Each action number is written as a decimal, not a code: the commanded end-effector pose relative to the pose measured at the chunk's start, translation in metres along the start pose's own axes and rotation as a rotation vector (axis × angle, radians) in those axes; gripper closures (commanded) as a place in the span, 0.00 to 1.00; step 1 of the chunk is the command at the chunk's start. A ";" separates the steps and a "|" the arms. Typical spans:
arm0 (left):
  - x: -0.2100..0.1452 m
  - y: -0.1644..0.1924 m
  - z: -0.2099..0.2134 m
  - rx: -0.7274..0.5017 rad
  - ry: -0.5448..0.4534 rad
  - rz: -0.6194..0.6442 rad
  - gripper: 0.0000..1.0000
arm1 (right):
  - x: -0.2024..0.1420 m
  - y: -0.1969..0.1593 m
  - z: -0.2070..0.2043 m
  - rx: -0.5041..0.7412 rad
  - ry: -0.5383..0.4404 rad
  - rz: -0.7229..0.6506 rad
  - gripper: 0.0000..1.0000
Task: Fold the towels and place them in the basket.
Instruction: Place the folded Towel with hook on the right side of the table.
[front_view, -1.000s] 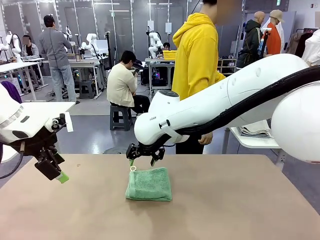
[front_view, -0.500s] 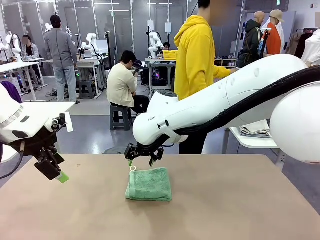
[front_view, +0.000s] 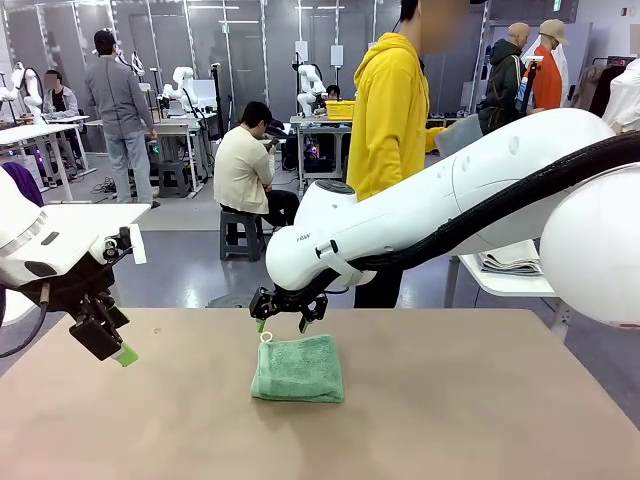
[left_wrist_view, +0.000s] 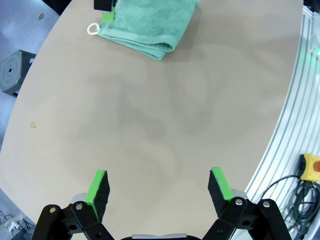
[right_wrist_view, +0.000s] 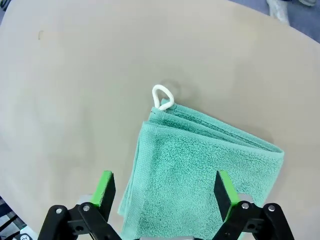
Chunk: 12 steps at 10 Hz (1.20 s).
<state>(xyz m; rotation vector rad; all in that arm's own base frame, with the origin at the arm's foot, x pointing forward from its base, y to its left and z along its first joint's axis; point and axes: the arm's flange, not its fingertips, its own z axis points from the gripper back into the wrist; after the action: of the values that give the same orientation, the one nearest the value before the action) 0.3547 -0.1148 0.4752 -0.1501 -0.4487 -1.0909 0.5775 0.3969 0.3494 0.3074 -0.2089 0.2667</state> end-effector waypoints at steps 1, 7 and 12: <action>0.001 -0.001 -0.001 0.011 0.009 0.016 0.00 | 0.000 0.000 0.000 -0.004 -0.002 -0.015 0.00; 0.001 -0.001 -0.001 0.011 0.009 0.016 0.00 | 0.000 0.000 0.000 0.000 0.000 0.000 0.02; 0.001 -0.001 -0.001 0.011 0.009 0.016 0.00 | -0.055 -0.074 0.060 0.182 -0.019 -0.057 0.00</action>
<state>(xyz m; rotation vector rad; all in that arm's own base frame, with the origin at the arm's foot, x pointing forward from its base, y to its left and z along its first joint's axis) 0.3547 -0.1145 0.4749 -0.1508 -0.4484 -1.0904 0.5512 0.3301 0.3786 0.4173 -0.1923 0.2319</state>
